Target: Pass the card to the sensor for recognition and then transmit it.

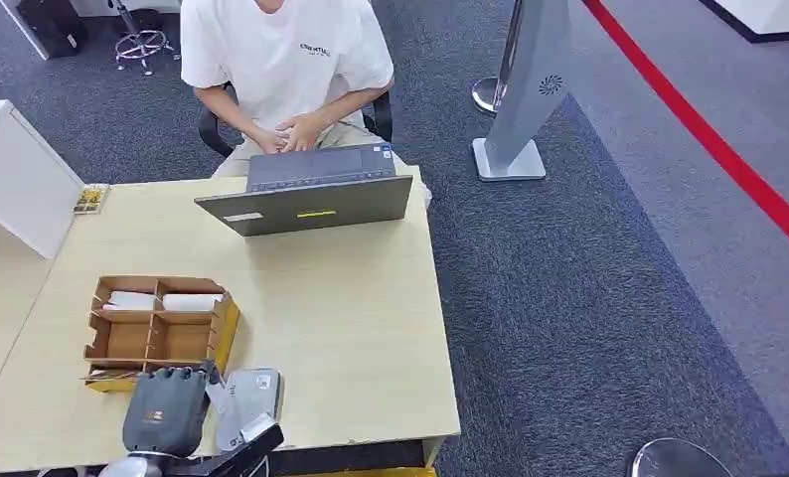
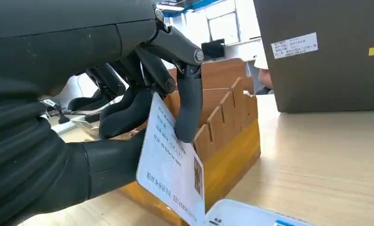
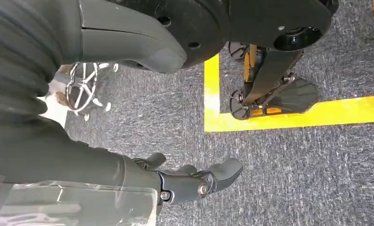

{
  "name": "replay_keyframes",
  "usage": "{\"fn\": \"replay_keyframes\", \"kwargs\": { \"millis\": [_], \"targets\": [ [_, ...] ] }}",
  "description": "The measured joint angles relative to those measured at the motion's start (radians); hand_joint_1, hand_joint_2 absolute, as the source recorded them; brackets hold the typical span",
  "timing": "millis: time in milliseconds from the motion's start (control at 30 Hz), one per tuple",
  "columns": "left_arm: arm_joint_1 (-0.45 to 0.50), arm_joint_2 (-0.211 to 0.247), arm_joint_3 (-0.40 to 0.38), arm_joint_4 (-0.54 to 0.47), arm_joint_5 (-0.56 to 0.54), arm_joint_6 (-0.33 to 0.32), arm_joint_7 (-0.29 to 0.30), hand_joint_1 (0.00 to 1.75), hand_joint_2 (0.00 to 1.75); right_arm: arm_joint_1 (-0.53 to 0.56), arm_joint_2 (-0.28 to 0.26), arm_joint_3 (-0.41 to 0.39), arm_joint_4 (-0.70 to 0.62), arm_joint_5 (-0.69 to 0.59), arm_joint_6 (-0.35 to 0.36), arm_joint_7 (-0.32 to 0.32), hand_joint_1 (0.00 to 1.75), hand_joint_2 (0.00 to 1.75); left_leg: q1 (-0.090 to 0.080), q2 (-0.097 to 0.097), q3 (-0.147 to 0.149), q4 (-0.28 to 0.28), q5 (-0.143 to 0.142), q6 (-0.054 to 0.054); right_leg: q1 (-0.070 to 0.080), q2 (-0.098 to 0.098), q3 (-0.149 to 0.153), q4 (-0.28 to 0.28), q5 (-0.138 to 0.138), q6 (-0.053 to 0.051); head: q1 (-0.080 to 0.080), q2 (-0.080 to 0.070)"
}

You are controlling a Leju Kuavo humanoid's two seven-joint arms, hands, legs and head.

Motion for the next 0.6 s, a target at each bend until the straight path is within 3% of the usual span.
{"fn": "replay_keyframes", "kwargs": {
  "millis": [600],
  "targets": [
    [-0.001,0.002,-0.011,0.010,-0.005,-0.003,0.011,1.75,1.75,0.000,0.000,0.000,0.000,0.008,0.005,0.000,0.00,1.75,0.000,0.000,0.000,0.000,0.000,0.000,0.000,0.000,0.000,0.000,0.000,0.000,0.000,0.000]
  ]
}}
